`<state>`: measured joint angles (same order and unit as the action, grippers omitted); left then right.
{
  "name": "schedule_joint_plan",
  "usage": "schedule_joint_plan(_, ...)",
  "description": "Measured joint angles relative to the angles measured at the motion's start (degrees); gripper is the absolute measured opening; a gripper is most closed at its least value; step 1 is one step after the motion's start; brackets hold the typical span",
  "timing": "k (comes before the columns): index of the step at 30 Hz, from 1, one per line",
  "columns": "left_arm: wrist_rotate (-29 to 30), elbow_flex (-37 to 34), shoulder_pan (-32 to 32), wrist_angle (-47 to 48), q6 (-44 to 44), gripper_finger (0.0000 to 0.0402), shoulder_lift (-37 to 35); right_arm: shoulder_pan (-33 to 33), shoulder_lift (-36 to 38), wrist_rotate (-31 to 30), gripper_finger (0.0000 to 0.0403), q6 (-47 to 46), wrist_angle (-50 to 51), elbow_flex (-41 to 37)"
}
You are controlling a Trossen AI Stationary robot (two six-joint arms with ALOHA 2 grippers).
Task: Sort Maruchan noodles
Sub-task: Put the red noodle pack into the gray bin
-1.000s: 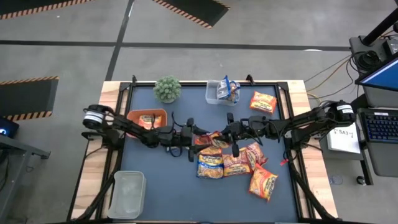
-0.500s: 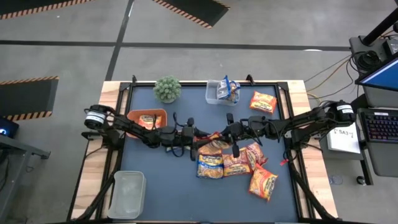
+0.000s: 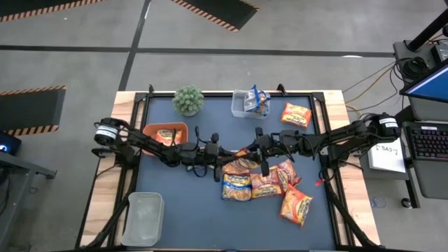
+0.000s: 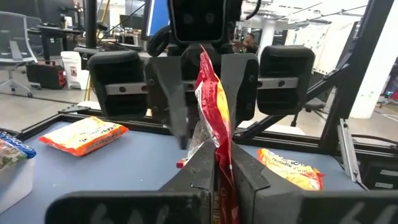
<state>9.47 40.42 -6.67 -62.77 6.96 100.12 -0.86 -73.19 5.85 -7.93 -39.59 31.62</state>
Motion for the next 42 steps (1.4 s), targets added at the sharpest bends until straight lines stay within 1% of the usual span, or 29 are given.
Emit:
schedule_joint_plan(1, -0.7, -0.1, 0.0, 0.1, -0.1, 0.0004, -0.3, 0.0, 0.0, 0.0, 0.0109, -0.3, 0.0, 0.0)
schedule_joint_plan(6, -7.8, -0.3, -0.7, 1.2, -2.1, 0.0002, -3.1, -0.1, 2.2, 1.4, 0.0169, -1.6, 0.9, 0.0)
schedule_joint_plan(9, -9.6, -0.2, -1.6, 6.0, -3.8, 0.0001, -6.6, -0.1, 5.1, 1.2, 0.0197, -1.6, 2.6, 0.0)
schedule_joint_plan(15, -10.9, 2.8, -4.4, 26.0, -6.5, 0.0001, -16.6, 0.0, 11.8, -0.3, 0.0228, -2.0, 7.2, 0.0)
schedule_joint_plan(19, -10.4, 6.5, -7.5, 40.8, -8.1, 0.0001, -23.3, 0.0, 14.6, -0.3, 0.0235, -2.1, 9.6, 0.0)
schedule_joint_plan(22, -10.2, 11.0, -10.2, 54.6, -6.8, 0.0001, -27.2, 0.0, 15.1, -0.1, 0.0235, -2.8, 10.1, 0.0)
schedule_joint_plan(25, -8.3, 17.2, -13.5, 69.1, -2.5, 0.0001, -29.1, -0.1, 14.4, 0.0, 0.0235, -3.1, 10.3, 0.0)
schedule_joint_plan(30, -6.1, 27.4, -20.8, 92.3, 5.3, 0.0001, -29.3, -0.6, 12.1, 0.0, 0.0236, -4.0, 10.3, 0.0)
schedule_joint_plan(34, 0.4, 34.0, -27.6, 109.1, 14.9, 0.0001, -28.4, -0.8, 10.2, 0.0, 0.0233, -4.3, 8.5, 0.0)
schedule_joint_plan(38, 6.8, 37.6, -34.6, 122.9, 27.8, 0.0001, -27.7, -0.8, 8.3, 0.0, 0.0234, -4.5, 6.1, 0.0)
schedule_joint_plan(42, 10.0, 37.9, -41.4, 131.3, 40.2, 0.0001, -27.9, -0.8, 7.0, 0.1, 0.0235, -4.5, 4.7, 0.0)
